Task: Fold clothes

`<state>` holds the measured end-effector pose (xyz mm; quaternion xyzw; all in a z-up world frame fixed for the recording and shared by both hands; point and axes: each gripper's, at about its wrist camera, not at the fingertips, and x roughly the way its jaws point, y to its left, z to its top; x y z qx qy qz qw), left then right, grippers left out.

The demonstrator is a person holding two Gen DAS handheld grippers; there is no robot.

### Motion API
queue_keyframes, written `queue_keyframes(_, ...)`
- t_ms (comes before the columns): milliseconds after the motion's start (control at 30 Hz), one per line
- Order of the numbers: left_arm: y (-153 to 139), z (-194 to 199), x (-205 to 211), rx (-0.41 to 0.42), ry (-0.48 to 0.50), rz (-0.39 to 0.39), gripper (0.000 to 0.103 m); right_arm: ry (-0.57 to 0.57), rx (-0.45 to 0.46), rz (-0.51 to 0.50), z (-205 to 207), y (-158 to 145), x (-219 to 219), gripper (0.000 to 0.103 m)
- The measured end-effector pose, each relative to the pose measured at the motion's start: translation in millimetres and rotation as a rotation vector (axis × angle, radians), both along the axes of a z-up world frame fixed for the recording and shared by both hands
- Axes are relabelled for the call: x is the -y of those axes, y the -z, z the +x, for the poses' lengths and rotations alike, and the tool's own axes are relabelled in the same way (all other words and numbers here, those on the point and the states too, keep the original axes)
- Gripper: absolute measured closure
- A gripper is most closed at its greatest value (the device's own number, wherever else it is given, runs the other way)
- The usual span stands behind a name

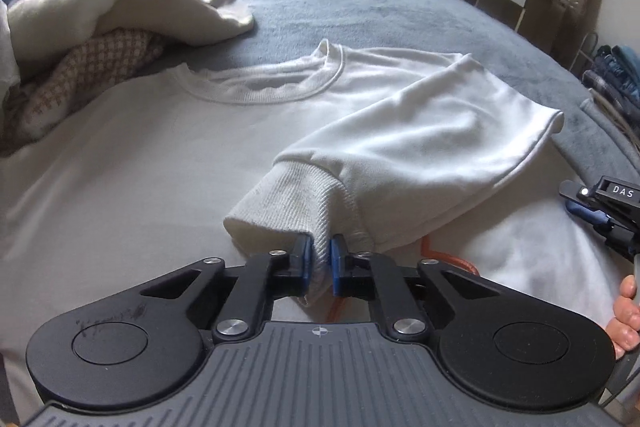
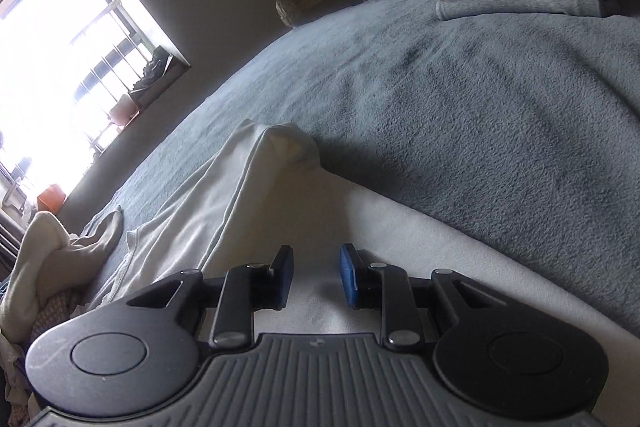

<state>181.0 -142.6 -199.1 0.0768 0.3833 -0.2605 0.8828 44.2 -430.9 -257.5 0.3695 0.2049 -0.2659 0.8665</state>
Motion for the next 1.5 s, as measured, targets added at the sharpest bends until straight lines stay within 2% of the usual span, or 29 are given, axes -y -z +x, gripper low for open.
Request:
queue_keyframes(200, -55, -2, -20, 0.153, -0.050, -0.046, 0.099, 0.003, -0.005, 0.012, 1, 0, 1, 0.076)
queue_keyframes(300, -74, 0, -33, 0.190, -0.078, -0.043, 0.099, 0.004, -0.007, 0.015, 1, 1, 1, 0.076)
queue_keyframes(400, -80, -1, -46, 0.199, -0.103, -0.025, 0.099, 0.008, -0.008, 0.021, 1, 1, 1, 0.076)
queue_keyframes(467, -77, 0, -52, 0.192, -0.113, -0.008, 0.099, 0.010, -0.009, 0.022, 1, 2, 1, 0.076)
queue_keyframes(667, -44, -6, -56, 0.102, -0.102, 0.045, 0.099, 0.011, -0.017, 0.015, 1, 1, -1, 0.077)
queue_keyframes(800, -31, -17, -59, 0.084, -0.086, 0.057, 0.099, 0.010, -0.023, 0.006, 3, 1, -1, 0.077)
queue_keyframes(1033, -53, -32, -73, 0.158, -0.085, 0.005, 0.099, 0.006, -0.026, 0.000, 4, 1, 2, 0.077)
queue_keyframes(1100, -51, -35, -70, 0.168, -0.062, 0.048, 0.098, 0.007, -0.026, 0.000, 4, 1, 2, 0.077)
queue_keyframes(1133, -45, -35, -67, 0.163, -0.054, 0.093, 0.094, 0.006, -0.026, 0.001, 4, 2, 3, 0.077)
queue_keyframes(1267, -14, -31, -72, 0.082, -0.082, 0.238, 0.090, 0.004, -0.024, 0.006, 3, 2, 6, 0.077)
queue_keyframes(1367, -10, -33, -85, 0.087, -0.127, 0.264, 0.082, 0.005, -0.024, 0.009, 3, 2, 6, 0.077)
queue_keyframes(1500, -18, -39, -107, 0.091, -0.193, 0.260, 0.082, 0.008, -0.026, 0.007, 4, 1, 4, 0.077)
